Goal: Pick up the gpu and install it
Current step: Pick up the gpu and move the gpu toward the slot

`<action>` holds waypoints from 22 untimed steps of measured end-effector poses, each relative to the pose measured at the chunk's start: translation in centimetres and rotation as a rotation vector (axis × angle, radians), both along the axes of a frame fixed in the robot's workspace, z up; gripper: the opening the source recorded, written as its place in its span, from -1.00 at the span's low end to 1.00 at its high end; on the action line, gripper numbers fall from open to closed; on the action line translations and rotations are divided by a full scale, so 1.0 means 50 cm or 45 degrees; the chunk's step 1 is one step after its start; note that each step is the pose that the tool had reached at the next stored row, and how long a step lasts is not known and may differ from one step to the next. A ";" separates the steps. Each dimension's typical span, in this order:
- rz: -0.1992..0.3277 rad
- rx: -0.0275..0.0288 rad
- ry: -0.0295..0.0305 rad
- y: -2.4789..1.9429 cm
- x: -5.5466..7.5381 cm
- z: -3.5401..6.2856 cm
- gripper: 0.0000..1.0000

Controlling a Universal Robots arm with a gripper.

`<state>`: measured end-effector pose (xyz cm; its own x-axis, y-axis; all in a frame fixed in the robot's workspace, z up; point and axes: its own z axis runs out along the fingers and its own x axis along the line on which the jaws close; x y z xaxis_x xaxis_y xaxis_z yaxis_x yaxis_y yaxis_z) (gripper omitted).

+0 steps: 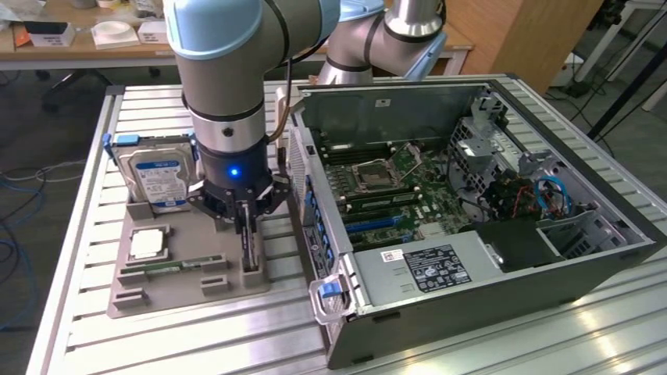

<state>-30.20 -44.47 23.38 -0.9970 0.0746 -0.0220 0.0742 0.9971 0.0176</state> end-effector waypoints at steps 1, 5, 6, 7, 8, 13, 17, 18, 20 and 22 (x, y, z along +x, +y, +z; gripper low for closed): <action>0.000 0.0000 0.0001 0.0000 0.000 0.000 -0.47; 0.000 0.0000 0.0000 0.0000 0.000 0.000 -0.47; 0.000 0.0000 0.0001 0.0000 0.000 0.000 -0.47; 0.000 0.0000 0.0000 0.0000 0.000 0.000 -0.47; 0.000 0.0000 0.0000 0.0000 0.000 0.000 -0.47; 0.000 0.0000 0.0000 0.0000 0.000 0.000 -0.47; 0.000 0.0000 0.0001 0.0000 0.000 0.000 -0.47; 0.000 -0.0001 0.0001 0.0000 0.000 0.000 -0.47; 0.000 0.0000 0.0001 0.0000 0.000 0.000 -0.47; 0.000 0.0000 0.0000 0.0000 0.000 0.000 -0.47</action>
<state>-30.20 -44.47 23.38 -0.9970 0.0747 -0.0220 0.0743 0.9971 0.0176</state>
